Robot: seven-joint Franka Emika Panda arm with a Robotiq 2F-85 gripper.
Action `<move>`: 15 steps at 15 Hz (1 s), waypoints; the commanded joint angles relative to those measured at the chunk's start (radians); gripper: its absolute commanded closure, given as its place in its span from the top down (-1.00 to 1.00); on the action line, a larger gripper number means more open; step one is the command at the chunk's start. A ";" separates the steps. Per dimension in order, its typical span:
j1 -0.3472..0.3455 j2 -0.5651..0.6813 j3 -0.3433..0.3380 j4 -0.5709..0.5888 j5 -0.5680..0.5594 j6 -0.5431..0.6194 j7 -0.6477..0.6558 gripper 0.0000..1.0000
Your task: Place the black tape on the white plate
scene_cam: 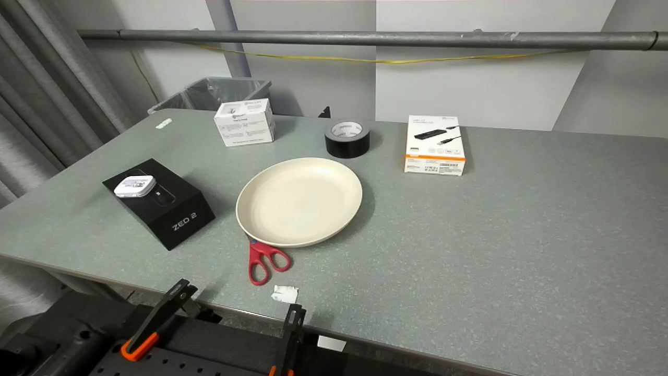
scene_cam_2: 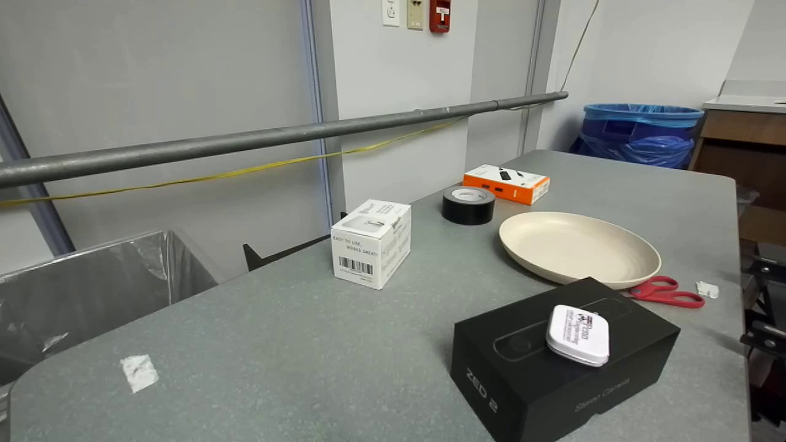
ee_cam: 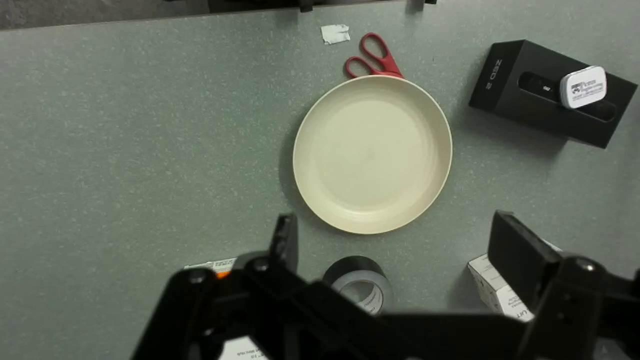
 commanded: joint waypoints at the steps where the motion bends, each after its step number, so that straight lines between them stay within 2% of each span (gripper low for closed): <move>1: 0.014 0.133 0.033 0.016 0.043 0.130 0.027 1.00; 6: 0.018 0.311 0.089 0.033 0.029 0.356 0.069 1.00; 7: 0.016 0.334 0.099 0.043 0.025 0.372 0.088 1.00; 8: 0.017 0.363 0.099 0.069 0.047 0.330 0.079 1.00; 9: 0.008 0.312 0.099 0.011 0.027 0.352 0.058 1.00; 15: 0.008 0.357 0.105 0.046 0.027 0.350 0.064 1.00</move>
